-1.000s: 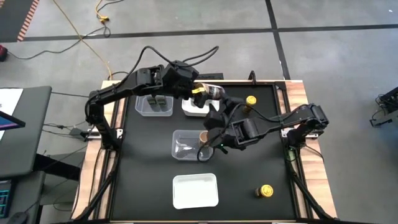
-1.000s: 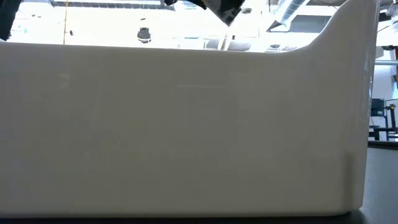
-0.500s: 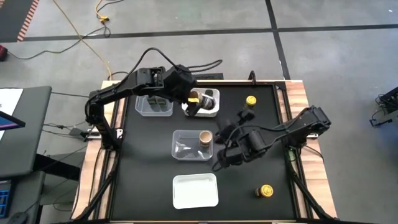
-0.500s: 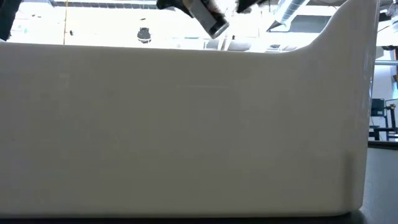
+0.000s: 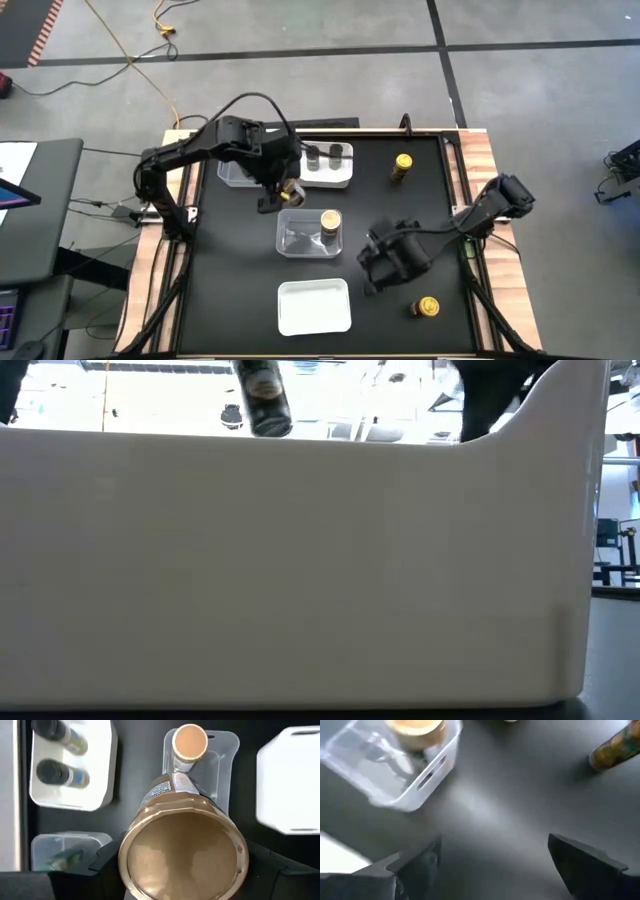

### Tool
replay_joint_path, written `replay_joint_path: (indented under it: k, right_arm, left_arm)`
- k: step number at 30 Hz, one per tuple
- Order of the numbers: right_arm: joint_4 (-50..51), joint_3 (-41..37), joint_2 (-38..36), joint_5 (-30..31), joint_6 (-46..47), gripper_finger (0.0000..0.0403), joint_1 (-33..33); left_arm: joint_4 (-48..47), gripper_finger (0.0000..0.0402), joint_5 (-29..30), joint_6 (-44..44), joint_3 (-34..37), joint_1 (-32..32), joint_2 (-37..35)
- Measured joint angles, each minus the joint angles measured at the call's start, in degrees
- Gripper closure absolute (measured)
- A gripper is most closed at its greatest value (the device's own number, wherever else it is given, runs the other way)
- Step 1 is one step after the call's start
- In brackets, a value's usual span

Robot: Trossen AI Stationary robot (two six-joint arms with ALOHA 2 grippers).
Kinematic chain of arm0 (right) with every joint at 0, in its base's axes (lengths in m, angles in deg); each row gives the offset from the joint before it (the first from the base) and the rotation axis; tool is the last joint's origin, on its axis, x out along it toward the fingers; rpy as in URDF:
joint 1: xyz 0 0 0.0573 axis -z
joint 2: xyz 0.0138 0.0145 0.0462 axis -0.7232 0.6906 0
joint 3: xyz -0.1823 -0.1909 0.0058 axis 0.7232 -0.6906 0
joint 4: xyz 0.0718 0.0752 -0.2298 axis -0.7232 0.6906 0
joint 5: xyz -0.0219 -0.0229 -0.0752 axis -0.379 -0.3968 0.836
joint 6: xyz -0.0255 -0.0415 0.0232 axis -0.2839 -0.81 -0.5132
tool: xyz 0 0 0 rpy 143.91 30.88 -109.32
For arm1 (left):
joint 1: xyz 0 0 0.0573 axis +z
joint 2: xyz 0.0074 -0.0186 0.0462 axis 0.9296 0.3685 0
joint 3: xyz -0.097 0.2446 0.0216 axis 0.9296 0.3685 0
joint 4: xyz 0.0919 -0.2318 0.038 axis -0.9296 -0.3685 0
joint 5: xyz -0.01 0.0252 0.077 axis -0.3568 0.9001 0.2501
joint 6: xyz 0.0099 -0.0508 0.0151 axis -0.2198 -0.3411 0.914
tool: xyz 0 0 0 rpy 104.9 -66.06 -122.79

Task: Sort spices by type
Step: Put the brown seasoning bottle into the center transparent bin

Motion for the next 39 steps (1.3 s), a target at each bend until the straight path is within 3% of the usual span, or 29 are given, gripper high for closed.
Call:
replay_joint_path:
  k: [7,15,28,34,39]
  right_arm:
    - [-1.1,-0.6,0.0,0.0,8.1,0.001,-5.4]
    - [-1.0,-0.6,0.0,1.2,10.2,0.001,-7.7]
    - [-1.0,-0.6,0.0,1.3,10.2,0.001,-6.9]
    - [-1.5,-0.6,0.0,1.3,10.2,0.001,-5.8]
    - [-1.6,-0.6,0.0,1.2,10.2,0.001,-4.7]
  left_arm:
    - [1.1,0.0133,-0.5,3.5,1.5,-7.2,0.0]
    - [9.0,0.0133,3.9,5.4,13.8,-12.4,0.0]
    - [23.1,0.0133,3.1,6.3,32.1,-11.0,0.3]
    - [25.4,0.0133,2.8,8.8,33.4,-9.0,0.8]
    - [26.2,0.0133,-0.9,9.6,33.5,-5.4,1.7]
